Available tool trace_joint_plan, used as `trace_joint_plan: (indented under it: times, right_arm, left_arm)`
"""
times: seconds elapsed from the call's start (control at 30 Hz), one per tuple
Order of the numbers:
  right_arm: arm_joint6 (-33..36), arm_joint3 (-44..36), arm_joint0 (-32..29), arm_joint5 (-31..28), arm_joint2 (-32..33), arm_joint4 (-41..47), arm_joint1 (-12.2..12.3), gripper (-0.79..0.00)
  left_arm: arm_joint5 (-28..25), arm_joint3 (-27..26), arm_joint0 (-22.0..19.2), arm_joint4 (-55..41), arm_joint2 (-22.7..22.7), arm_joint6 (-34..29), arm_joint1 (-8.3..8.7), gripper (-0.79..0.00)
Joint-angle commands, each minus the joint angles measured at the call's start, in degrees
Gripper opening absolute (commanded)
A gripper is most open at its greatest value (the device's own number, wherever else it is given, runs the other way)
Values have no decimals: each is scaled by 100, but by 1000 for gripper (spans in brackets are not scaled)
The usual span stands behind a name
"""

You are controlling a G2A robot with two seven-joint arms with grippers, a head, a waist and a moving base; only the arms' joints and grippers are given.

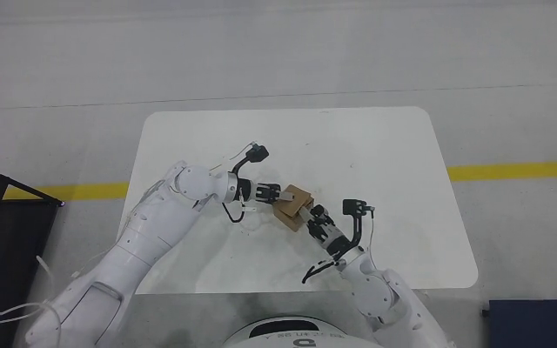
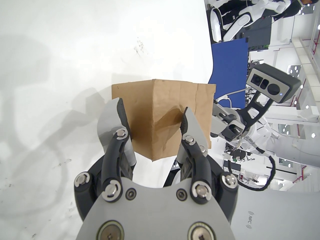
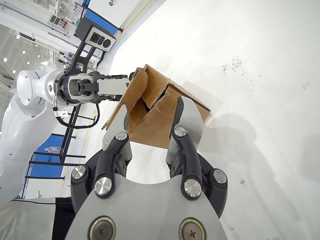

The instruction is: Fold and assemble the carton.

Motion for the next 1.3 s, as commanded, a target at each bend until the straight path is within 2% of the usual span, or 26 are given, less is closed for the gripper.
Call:
trace_joint_plan:
  times: [0.0,0.13,0.3,0.93,1.27]
  right_arm:
    - [10,10,15,22,-10,3,-1,-366]
    - [28,20,40,65,-27,-19,0,-363]
    - [50,43,38,108,-61,-56,2,-354]
    - [173,72,20,253,-117,-199,23,-351]
    - [162,-74,-167,290,17,-258,63,-314]
  left_arm:
    - [-21,24,-4,-4,-1,-9,-1,-289]
    - [-65,45,3,5,5,-41,-2,-197]
    - [-88,36,-9,109,34,-75,-4,-169]
    - [-8,-17,-47,565,151,-91,-14,-219]
    - [72,-56,-38,683,180,-59,-21,-191]
